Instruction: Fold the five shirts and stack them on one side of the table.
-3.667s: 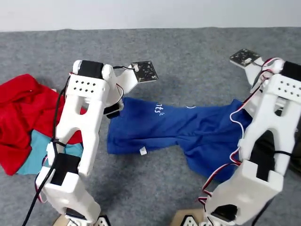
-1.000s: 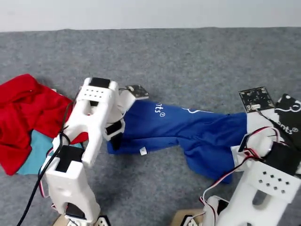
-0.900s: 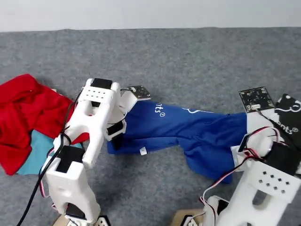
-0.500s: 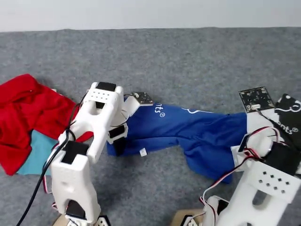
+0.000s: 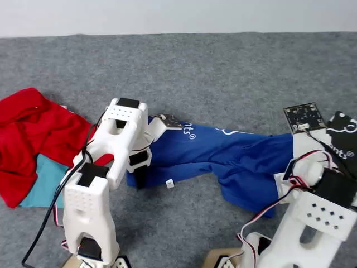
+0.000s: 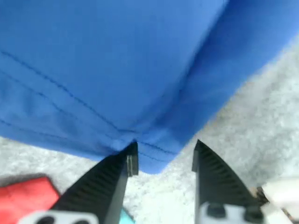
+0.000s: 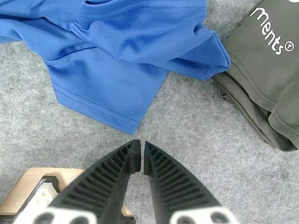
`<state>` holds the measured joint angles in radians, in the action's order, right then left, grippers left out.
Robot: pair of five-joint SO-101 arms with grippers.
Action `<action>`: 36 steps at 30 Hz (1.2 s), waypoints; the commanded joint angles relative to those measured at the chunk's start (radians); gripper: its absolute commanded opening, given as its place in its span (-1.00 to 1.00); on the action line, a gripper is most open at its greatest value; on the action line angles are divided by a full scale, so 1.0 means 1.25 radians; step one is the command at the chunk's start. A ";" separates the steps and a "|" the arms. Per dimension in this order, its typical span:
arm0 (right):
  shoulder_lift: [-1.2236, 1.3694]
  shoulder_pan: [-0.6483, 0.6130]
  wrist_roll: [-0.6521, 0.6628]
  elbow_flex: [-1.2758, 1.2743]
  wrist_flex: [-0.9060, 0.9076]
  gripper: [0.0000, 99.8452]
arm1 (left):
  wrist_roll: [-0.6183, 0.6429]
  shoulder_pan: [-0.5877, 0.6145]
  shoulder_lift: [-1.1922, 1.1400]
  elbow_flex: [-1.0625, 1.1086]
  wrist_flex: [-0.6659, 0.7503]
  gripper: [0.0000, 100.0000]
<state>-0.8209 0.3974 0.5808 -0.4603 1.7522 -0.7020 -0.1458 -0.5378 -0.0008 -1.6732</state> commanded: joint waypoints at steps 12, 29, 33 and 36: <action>-0.012 -0.003 -0.005 0.005 0.025 -0.94 | -0.039 -0.005 -0.012 -0.018 0.014 -0.62; -0.012 -0.003 -0.005 0.005 0.023 -0.94 | 0.059 0.007 -0.152 -0.311 -0.047 -0.74; -0.012 -0.003 -0.005 0.005 0.024 -0.94 | 0.058 0.009 -0.152 -0.322 -0.064 -0.81; -0.012 -0.003 -0.005 0.005 0.024 -0.94 | 0.056 0.009 -0.153 -0.321 -0.065 -0.87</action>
<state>-0.8209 0.3974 0.5808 -0.4603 1.7522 -0.6360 -0.1396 -0.7357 -0.3721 -1.7238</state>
